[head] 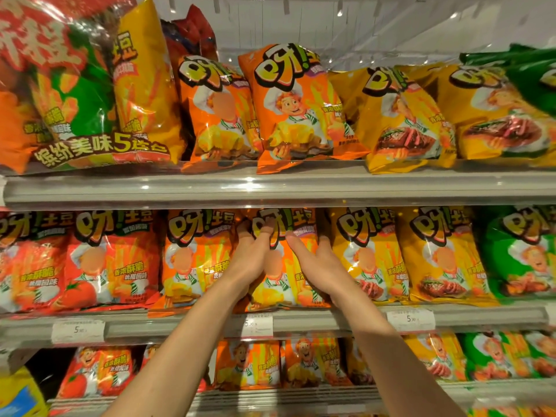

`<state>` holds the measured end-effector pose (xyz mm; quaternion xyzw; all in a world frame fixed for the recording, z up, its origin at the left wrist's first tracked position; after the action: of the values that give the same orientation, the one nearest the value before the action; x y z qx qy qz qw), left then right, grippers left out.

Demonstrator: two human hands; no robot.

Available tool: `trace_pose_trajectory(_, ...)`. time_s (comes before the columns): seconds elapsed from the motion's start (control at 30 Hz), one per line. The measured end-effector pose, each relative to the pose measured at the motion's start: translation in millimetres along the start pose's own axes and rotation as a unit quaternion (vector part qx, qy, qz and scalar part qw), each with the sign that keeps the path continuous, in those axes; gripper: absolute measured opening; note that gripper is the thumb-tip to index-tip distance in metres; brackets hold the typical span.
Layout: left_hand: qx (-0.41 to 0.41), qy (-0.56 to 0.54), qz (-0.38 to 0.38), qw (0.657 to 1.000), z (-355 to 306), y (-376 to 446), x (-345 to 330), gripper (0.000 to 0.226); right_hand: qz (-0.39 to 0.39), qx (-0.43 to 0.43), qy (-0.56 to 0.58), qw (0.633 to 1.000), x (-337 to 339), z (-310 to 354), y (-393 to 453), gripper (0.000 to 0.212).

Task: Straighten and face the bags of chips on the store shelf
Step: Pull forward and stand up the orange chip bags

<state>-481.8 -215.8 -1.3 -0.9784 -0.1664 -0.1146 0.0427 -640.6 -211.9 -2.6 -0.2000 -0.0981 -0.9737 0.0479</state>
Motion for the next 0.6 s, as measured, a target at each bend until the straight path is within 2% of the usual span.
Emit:
trace_pose_trajectory(0.33, -0.015, -0.027, -0.001, 1.0, -3, -4, -5, 0.082, -0.019, 0.02, -0.095, 0.995, 5, 6, -1, 0.09)
trace_pose_trajectory(0.6, 0.014, -0.048, 0.022, 0.999, 1, 10, -10, 0.093, -0.018, 0.003, -0.049, 0.999, 4, 4, -1, 0.088)
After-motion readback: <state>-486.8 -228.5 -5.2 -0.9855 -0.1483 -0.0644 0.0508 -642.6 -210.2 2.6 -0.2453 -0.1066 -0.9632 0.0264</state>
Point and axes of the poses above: each hand's wrist, its own y-axis towards the middle knuckle, its own x-axis out of the back of the hand, z = x × y, the point moved 5 cm from there along y, towards the middle knuckle, and after that the axes turned 8 degrees about x, right-handed, at the moved point
